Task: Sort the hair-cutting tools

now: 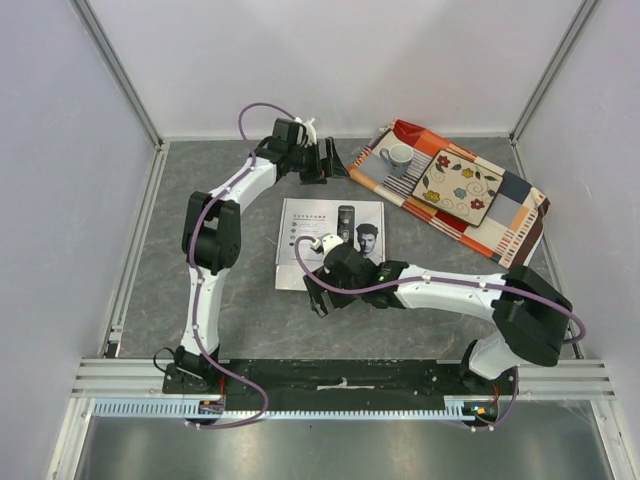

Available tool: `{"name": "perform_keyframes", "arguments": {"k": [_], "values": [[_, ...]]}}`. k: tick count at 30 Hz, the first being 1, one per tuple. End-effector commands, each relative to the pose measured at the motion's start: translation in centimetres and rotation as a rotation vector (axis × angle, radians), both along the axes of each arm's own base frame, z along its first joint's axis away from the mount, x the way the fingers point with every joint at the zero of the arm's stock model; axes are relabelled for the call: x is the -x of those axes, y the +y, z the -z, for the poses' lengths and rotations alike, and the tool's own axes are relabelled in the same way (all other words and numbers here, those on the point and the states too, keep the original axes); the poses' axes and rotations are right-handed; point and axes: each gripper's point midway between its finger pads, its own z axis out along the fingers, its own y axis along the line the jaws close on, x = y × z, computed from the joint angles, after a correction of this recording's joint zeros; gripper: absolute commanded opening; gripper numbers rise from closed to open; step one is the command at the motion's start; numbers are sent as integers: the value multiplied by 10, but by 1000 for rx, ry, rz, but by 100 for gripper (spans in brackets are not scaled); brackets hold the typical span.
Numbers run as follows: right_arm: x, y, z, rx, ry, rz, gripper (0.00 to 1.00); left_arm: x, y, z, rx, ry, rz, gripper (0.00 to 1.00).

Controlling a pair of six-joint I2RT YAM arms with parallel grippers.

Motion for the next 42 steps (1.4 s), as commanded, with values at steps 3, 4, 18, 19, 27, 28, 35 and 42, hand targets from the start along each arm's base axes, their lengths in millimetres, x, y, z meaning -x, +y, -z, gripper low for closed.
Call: {"name": "perform_keyframes", "arguments": {"k": [3, 4, 18, 19, 27, 28, 35, 42], "values": [[-8, 21, 4, -45, 13, 18, 97, 3, -17, 34, -64, 46, 17, 100], [-9, 20, 9, -30, 15, 24, 97, 5, -17, 39, -77, 54, 18, 100], [-46, 8, 21, 19, -77, 149, 98, 37, -20, 77, -158, 130, 117, 100], [-49, 5, 25, 31, -84, 161, 98, 42, -21, 81, -170, 140, 127, 100], [-65, -6, 32, 23, -162, 226, 98, 72, -16, 103, -204, 215, 168, 100], [-66, -8, 34, 27, -170, 231, 98, 75, -15, 104, -206, 227, 172, 100], [-76, -14, 40, 22, -250, 249, 98, 99, -14, 112, -213, 297, 228, 100], [-87, -26, 45, 30, -338, 301, 98, 124, -12, 118, -219, 352, 280, 100]]}}
